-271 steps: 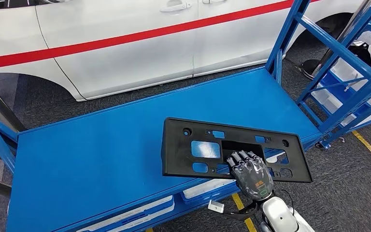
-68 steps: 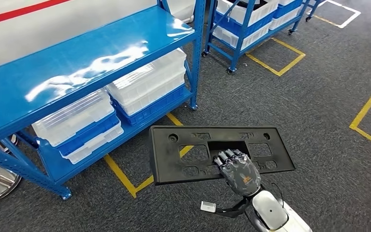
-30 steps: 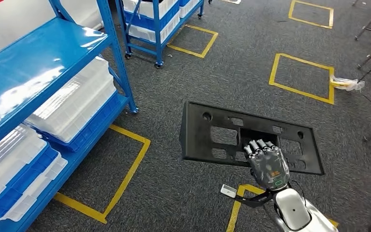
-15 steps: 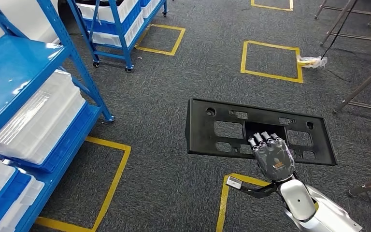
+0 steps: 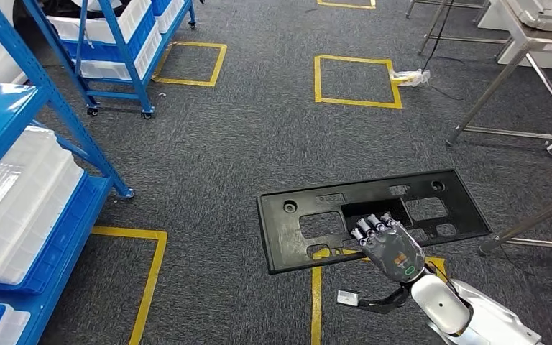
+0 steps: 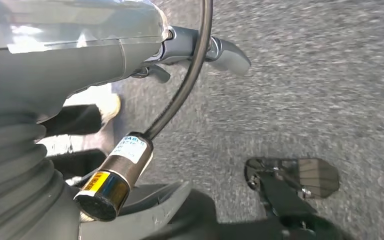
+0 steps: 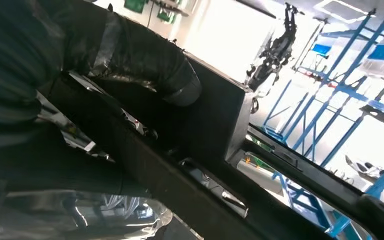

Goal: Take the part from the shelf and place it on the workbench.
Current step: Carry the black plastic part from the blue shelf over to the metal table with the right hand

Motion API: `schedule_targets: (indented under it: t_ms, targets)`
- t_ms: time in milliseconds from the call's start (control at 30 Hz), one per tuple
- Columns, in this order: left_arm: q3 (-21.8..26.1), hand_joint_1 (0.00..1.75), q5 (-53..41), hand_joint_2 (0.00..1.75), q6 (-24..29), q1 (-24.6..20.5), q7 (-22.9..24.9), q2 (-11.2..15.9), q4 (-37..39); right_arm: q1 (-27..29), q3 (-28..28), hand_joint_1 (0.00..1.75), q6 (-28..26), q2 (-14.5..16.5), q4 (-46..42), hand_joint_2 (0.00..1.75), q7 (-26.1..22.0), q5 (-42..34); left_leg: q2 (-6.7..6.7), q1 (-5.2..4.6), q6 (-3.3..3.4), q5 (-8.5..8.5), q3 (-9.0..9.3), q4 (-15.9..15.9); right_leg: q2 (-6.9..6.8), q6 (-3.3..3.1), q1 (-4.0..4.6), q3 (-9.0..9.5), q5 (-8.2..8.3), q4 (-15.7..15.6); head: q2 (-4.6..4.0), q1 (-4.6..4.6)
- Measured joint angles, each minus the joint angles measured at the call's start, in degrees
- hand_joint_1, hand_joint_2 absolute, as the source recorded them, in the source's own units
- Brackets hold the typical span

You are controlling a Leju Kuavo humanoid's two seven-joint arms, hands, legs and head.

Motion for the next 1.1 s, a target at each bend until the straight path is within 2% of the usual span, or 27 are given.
schedule_targets:
  t_ms: [33,67,100,133,167,200,233,267,300,367,400,467,500,533,567,600,633,667,733,767,800,867,900,933,1000,1067,1100]
  targets:
    - [0.0,0.0,0.0,1.75,0.0,0.0,-0.2,0.0,0.0,0.0,-0.2,1.75,-0.1,0.2,0.3,1.75,-0.7,0.0,0.75,-0.08,0.05,-0.07,0.05,0.0,-0.85,0.24,-0.16,-1.89,-1.34,3.5,0.0,-0.01]
    - [0.0,0.0,0.0,1.75,0.0,0.0,-0.3,-0.1,0.0,0.0,-0.4,1.75,-0.2,0.4,0.6,1.75,-1.4,0.0,1.49,-0.12,0.07,-0.18,0.08,0.0,-1.27,0.42,-0.35,-3.2,-1.86,5.9,0.0,-0.01]
    - [0.0,0.0,0.0,1.75,0.0,0.0,-0.4,-0.1,0.0,0.1,-0.8,1.75,-0.3,0.6,1.0,1.75,-1.9,0.0,2.2,-0.15,0.05,-0.31,0.14,0.0,-1.5,0.55,-0.51,-3.49,-1.34,6.3,0.0,-0.01]
    - [0.0,0.0,0.0,1.75,0.1,0.0,-0.5,-0.2,0.0,0.1,-1.2,1.75,-0.4,0.8,1.3,1.75,-2.3,0.0,2.9,-0.16,-0.05,-0.47,0.29,0.0,-1.78,0.6,-0.64,-2.61,0.16,4.4,0.0,-0.01]
    - [0.0,0.0,-0.1,1.75,0.1,-0.1,-0.6,-0.2,0.0,0.2,-1.6,1.75,-0.5,1.1,1.5,1.75,-2.5,0.0,3.54,-0.17,-0.19,-0.65,0.51,0.0,-2.47,0.58,-0.69,-0.72,2.21,0.8,0.0,-0.01]
    - [0.0,0.0,-0.1,1.75,0.2,-0.1,-0.7,-0.3,0.0,0.1,-2.1,1.75,-0.7,1.3,1.7,1.75,-2.5,0.0,4.13,-0.25,-0.4,-0.88,0.76,0.0,-3.94,0.46,-0.46,1.41,3.78,-3.3,0.0,0.0]
    - [0.0,0.0,-0.1,1.75,0.4,-0.2,-0.8,-0.4,0.0,0.1,-2.6,1.75,-0.8,1.5,1.9,1.75,-2.3,0.0,4.67,-0.4,-0.68,-1.13,1.0,0.1,-5.06,0.16,-0.15,3.09,4.88,-6.6,0.0,-0.01]
    - [0.0,0.0,-0.1,1.75,0.6,-0.2,-0.9,-0.4,0.0,0.1,-3.0,1.75,-1.1,1.8,2.0,1.75,-2.1,0.0,5.18,-0.54,-1.0,-1.37,1.2,0.1,-5.87,-0.21,0.2,4.05,5.28,-8.5,0.0,-0.01]
    - [0.0,0.0,0.0,1.75,0.8,-0.2,-0.9,-0.4,0.0,0.1,-3.3,1.75,-1.3,2.0,2.2,1.75,-1.7,0.0,5.72,-0.65,-1.33,-1.59,1.37,0.1,-6.06,-0.58,0.54,4.28,5.12,-9.2,0.0,-0.02]
    - [0.0,0.0,0.0,1.75,1.0,-0.3,-0.9,-0.4,0.0,0.2,-3.5,1.75,-1.8,2.3,2.5,1.75,-1.0,0.0,6.66,-0.6,-2.0,-2.07,1.7,0.0,-4.49,-1.34,0.58,4.29,5.2,-9.4,0.0,-0.04]
    - [0.0,0.0,0.0,1.75,1.1,-0.3,-0.9,-0.4,0.0,0.2,-3.6,1.75,-2.0,2.4,2.7,1.75,-0.6,0.0,6.04,-0.47,-2.26,-2.56,1.68,0.5,-3.79,-1.71,0.49,4.44,5.26,-9.6,0.0,-0.04]
    - [0.0,0.0,0.0,1.75,1.3,-0.4,-0.9,-0.4,0.0,0.1,-3.7,1.75,-2.4,2.9,3.1,1.75,0.2,0.0,3.07,-0.23,-2.5,-5.05,-0.11,4.7,-2.54,-2.6,0.27,4.78,5.39,-9.9,0.0,-0.04]
    - [0.0,0.0,0.1,1.75,1.3,-0.3,-0.9,-0.4,0.0,0.0,-3.7,1.75,-2.5,3.3,3.3,1.75,0.6,0.0,1.45,-0.21,-2.47,-6.89,-2.0,8.6,-1.88,-2.91,0.35,4.83,5.34,-9.9,0.0,-0.04]
    - [0.0,0.0,0.1,1.75,1.4,-0.3,-0.8,-0.3,0.0,0.0,-3.6,1.75,-2.6,3.8,3.5,1.75,0.8,0.0,0.6,-0.21,-2.44,-8.56,-4.23,12.7,-1.13,-3.17,0.42,4.85,5.29,-9.9,0.0,-0.04]
    - [0.0,0.0,0.1,1.75,1.4,-0.1,-0.8,-0.3,0.0,0.0,-3.6,1.75,-2.8,4.2,3.7,1.75,1.0,0.0,0.22,-0.21,-2.43,-9.39,-6.18,16.0,-0.25,-3.3,0.5,4.87,5.2,-9.8,0.0,-0.04]
    - [0.0,0.0,0.2,1.75,1.4,-0.1,-0.8,-0.2,0.0,0.1,-3.5,1.75,-2.8,4.5,3.9,1.75,1.0,0.0,0.06,-0.23,-2.4,-9.02,-7.26,17.3,0.63,-3.34,0.55,4.88,5.11,-9.6,0.0,-0.04]
    - [0.0,0.0,0.2,1.75,1.4,0.0,-0.8,-0.2,0.0,0.2,-3.5,1.75,-2.9,4.7,4.1,1.75,1.0,0.0,-0.06,-0.21,-2.32,-7.45,-7.24,16.3,1.49,-3.31,0.57,4.91,4.98,-9.4,0.0,-0.04]
    - [0.0,0.0,0.2,1.75,1.5,0.0,-0.8,-0.2,0.0,0.2,-3.5,1.75,-2.9,4.9,4.3,1.75,1.1,0.0,-0.47,-0.18,-2.2,-5.06,-6.18,13.1,2.32,-3.21,0.54,4.94,4.8,-9.1,0.0,-0.04]
    - [0.0,0.0,0.2,1.75,1.6,0.0,-0.8,0.0,0.0,0.2,-3.5,1.75,-3.0,5.1,4.7,1.75,1.4,0.0,-2.95,0.02,-1.96,-1.34,-3.28,5.7,3.76,-2.77,0.47,4.75,4.39,-8.4,0.0,-0.03]
    - [0.0,0.0,0.2,1.75,1.6,-0.1,-0.8,0.0,0.0,0.1,-3.5,1.75,-3.1,5.3,4.8,1.75,1.6,0.0,-3.97,0.04,-1.87,-0.56,-2.32,3.4,4.43,-2.44,0.39,4.5,4.26,-8.1,0.0,-0.02]
    - [0.0,0.0,0.2,1.75,1.6,-0.1,-0.8,0.1,0.0,0.1,-3.5,1.75,-3.2,5.5,4.9,1.75,1.8,0.0,-4.58,-0.02,-1.72,-0.51,-1.92,2.4,5.07,-2.02,0.25,4.23,4.24,-8.0,0.0,-0.03]
    - [0.0,0.0,0.2,1.75,1.7,-0.2,-0.8,0.1,0.0,0.2,-3.4,1.75,-3.3,5.7,5.2,1.75,2.2,0.0,-3.54,-0.23,-1.15,-0.37,-1.64,1.9,6.04,-1.17,-0.07,3.93,4.43,-8.2,0.0,-0.06]
    - [0.0,0.0,0.2,1.75,1.7,-0.3,-0.8,0.1,0.0,0.2,-3.3,1.75,-3.3,5.7,5.4,1.75,2.4,0.0,-2.89,-0.22,-0.77,-0.14,-1.4,1.5,5.24,-0.86,-0.08,3.82,4.33,-8.0,0.0,-0.04]
    - [0.0,0.0,0.1,1.75,1.7,-0.3,-0.9,0.1,0.0,0.1,-3.2,1.75,-3.3,5.7,5.5,1.75,2.4,0.0,-2.17,-0.17,-0.4,0.08,-1.15,1.0,3.72,-0.61,-0.01,3.4,3.76,-7.2,0.0,0.02]
    - [0.0,0.0,0.1,1.75,1.6,-0.3,-1.0,0.2,0.0,-0.1,-3.0,1.75,-3.4,5.9,5.9,1.75,2.6,0.0,-0.76,-0.21,0.06,0.25,-0.81,0.4,-0.03,-0.19,0.07,0.98,1.08,-2.2,0.0,0.15]
    - [0.0,0.0,0.1,1.75,1.6,-0.2,-1.0,0.2,0.0,-0.2,-2.7,1.75,-3.4,6.1,6.2,1.75,2.7,0.0,0.7,-0.36,0.22,0.11,-0.78,0.4,-1.3,0.23,-0.2,-2.43,-1.5,4.4,0.0,0.18]
    - [0.0,0.0,0.1,1.75,1.6,-0.1,-1.0,0.2,0.0,-0.1,-2.5,1.75,-3.4,6.1,6.4,1.75,2.8,0.0,1.45,-0.4,0.22,-0.01,-0.75,0.4,-1.44,0.37,-0.33,-3.24,-1.58,5.8,0.0,0.18]
